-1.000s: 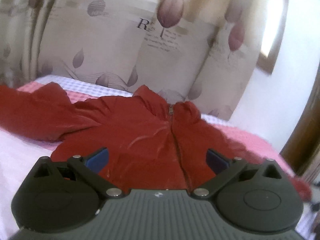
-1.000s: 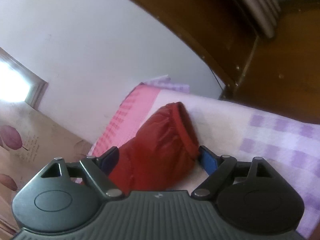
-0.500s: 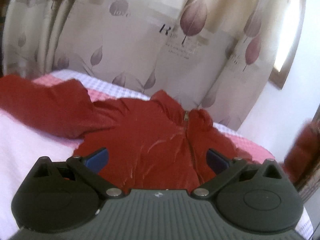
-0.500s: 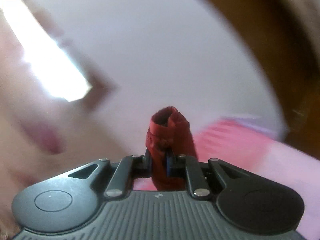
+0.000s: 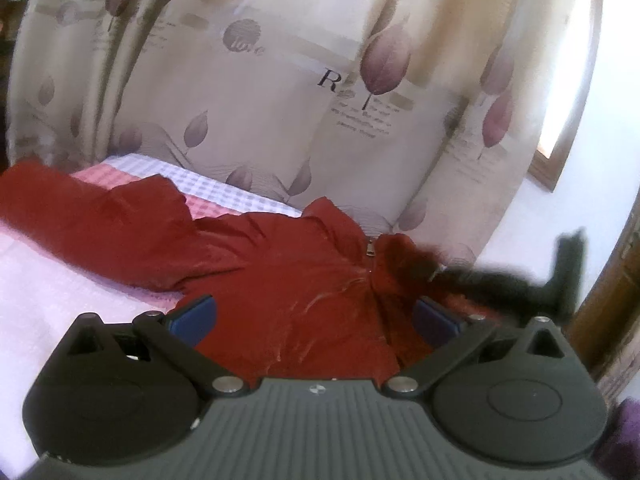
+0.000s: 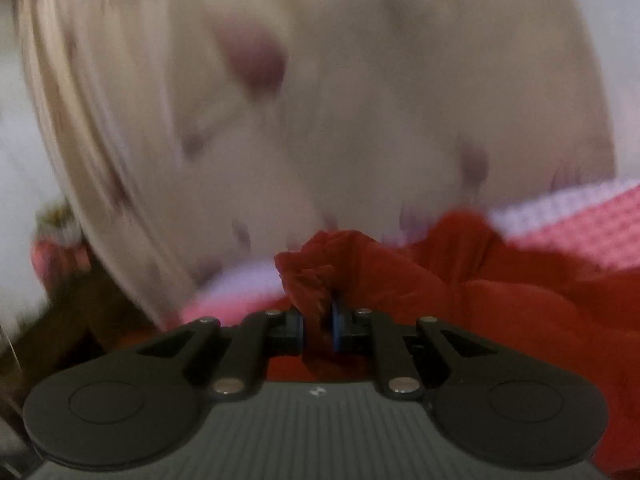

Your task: Fold large clothes

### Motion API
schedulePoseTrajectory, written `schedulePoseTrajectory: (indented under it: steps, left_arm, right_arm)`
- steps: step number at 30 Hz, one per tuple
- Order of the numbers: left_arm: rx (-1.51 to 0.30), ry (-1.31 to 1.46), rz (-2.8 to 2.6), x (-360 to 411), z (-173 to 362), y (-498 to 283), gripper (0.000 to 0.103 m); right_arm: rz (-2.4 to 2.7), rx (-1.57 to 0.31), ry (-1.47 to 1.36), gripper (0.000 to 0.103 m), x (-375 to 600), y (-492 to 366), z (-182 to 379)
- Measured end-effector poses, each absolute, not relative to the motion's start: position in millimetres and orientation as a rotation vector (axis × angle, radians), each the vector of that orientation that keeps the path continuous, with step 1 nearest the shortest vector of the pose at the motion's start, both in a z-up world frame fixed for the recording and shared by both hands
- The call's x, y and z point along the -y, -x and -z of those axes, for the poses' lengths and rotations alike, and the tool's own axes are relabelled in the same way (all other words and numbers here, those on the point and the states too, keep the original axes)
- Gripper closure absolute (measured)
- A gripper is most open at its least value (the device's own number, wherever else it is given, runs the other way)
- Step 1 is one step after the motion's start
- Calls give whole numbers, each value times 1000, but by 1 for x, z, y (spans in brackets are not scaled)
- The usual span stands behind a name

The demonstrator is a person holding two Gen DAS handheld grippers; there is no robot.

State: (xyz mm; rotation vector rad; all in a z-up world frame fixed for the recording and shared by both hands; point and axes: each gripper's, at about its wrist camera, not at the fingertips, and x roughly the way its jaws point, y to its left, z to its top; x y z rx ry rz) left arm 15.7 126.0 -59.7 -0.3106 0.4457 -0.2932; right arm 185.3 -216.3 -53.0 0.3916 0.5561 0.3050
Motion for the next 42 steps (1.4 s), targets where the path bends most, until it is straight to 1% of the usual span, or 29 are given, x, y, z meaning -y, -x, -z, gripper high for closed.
schedulePoseTrajectory:
  steps: [3, 4, 5, 7, 8, 9, 12, 13, 14, 15, 16, 17, 18, 19, 20, 21, 22, 25, 26, 27, 28, 29, 34, 39, 42]
  left_arm:
    - [-452, 322, 281, -129, 61, -21, 0]
    - [-452, 326, 278, -129, 60, -23, 0]
    - [-453, 326, 279, -128, 59, -26, 0]
    - [-453, 318, 281, -123, 53, -31, 0]
    - [-449, 316, 291, -119, 49, -34, 0]
    - [-440, 313, 311, -117, 45, -36, 0]
    - [-404, 276, 364, -100, 34, -42, 4]
    - [-395, 264, 394, -92, 32, -45, 8]
    - [-399, 256, 439, -81, 30, -50, 18]
    - [-418, 249, 485, -69, 30, -57, 23]
    - [-441, 245, 529, -57, 30, -65, 33]
    - [-457, 246, 561, -44, 31, -73, 38]
    - [-462, 240, 578, -30, 33, -82, 38]
    - [-457, 222, 577, -18, 36, -88, 41]
    - [-452, 197, 571, -4, 41, -95, 48]
    - [-459, 176, 568, 9, 45, -104, 50]
    - [-468, 152, 578, 21, 50, -112, 52]
    - [-528, 73, 575, 55, 67, -137, 56]
    - [-571, 54, 569, 63, 75, -148, 56]
    - [-634, 33, 538, 70, 85, -161, 59]
    - [-709, 26, 507, 74, 95, -173, 72]
    - [-758, 49, 494, 73, 104, -182, 73]
    - [-812, 80, 469, 68, 114, -192, 73]
    - [-834, 59, 462, 72, 121, -196, 73]
    - [-825, 81, 470, 65, 128, -195, 76]
  right_arm:
    - [-331, -706, -264, 87, 190, -192, 85]
    - [-340, -730, -226, 86, 185, -190, 90]
    - [-347, -721, -207, 82, 184, -187, 92]
    - [-398, -700, -236, 55, 189, -181, 83]
    - [-428, -681, -280, 25, 199, -174, 74]
    - [-456, -629, -324, 16, 210, -162, 65]
    - [-463, -455, -439, 16, 260, -127, 38]
    - [-439, -413, -444, 17, 277, -114, 30]
    - [-387, -387, -412, 17, 284, -114, 19]
    - [-300, -369, -326, 21, 294, -107, 13]
    - [-233, -371, -249, 28, 301, -107, 14]
    - [-160, -399, -165, 47, 311, -110, 16]
    - [-105, -436, -109, 57, 320, -115, 19]
    - [-60, -466, -70, 59, 332, -120, 25]
    - [-28, -491, -56, 62, 343, -127, 34]
    - [-15, -523, -80, 68, 353, -139, 45]
    - [-9, -552, -104, 70, 363, -145, 54]
    - [14, -584, -113, 72, 371, -166, 78]
    - [4, -590, -131, 73, 373, -170, 84]
    - [5, -599, -135, 74, 374, -170, 91]
    - [11, -618, -134, 74, 379, -164, 95]
    - [8, -638, -130, 74, 378, -163, 102]
    - [-41, -694, -174, 74, 383, -162, 123]
    - [-38, -704, -126, 75, 374, -166, 134]
    - [-29, -712, -97, 75, 370, -168, 136]
